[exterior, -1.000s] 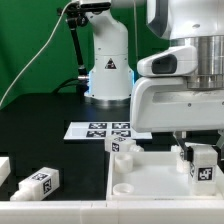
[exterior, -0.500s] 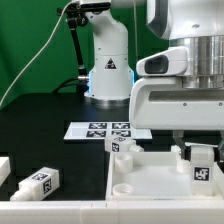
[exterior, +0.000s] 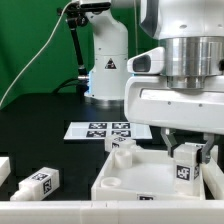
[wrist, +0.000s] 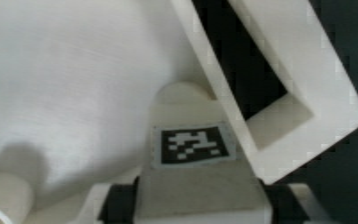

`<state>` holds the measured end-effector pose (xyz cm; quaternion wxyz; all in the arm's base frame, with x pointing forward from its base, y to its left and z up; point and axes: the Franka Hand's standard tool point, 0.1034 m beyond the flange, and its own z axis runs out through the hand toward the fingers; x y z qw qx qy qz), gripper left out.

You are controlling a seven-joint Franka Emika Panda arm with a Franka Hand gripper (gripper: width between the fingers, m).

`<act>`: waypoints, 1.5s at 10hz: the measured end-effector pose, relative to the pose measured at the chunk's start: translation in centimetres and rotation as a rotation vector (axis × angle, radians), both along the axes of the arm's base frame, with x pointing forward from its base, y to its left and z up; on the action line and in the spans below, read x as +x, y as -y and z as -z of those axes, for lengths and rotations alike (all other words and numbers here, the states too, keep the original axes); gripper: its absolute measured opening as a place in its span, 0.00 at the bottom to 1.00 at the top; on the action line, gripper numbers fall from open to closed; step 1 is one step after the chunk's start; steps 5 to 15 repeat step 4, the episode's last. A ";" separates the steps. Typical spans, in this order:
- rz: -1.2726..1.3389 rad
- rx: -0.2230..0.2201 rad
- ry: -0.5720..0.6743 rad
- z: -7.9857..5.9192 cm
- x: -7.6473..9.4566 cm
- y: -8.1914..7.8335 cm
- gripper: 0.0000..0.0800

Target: Assemble one leg

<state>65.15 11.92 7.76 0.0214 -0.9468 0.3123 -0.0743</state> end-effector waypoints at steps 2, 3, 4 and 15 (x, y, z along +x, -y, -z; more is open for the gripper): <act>-0.005 -0.002 0.001 -0.3 0.1 -0.1 0.51; -0.007 0.002 0.009 -1.0 0.2 -0.3 0.51; -0.008 0.006 0.018 -1.7 0.3 -0.5 0.70; -0.008 0.006 0.018 -1.7 0.3 -0.5 0.70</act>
Offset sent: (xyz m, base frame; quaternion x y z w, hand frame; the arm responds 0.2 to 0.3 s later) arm -0.0153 -0.0047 0.0359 -0.0241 0.0110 -0.0153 0.9995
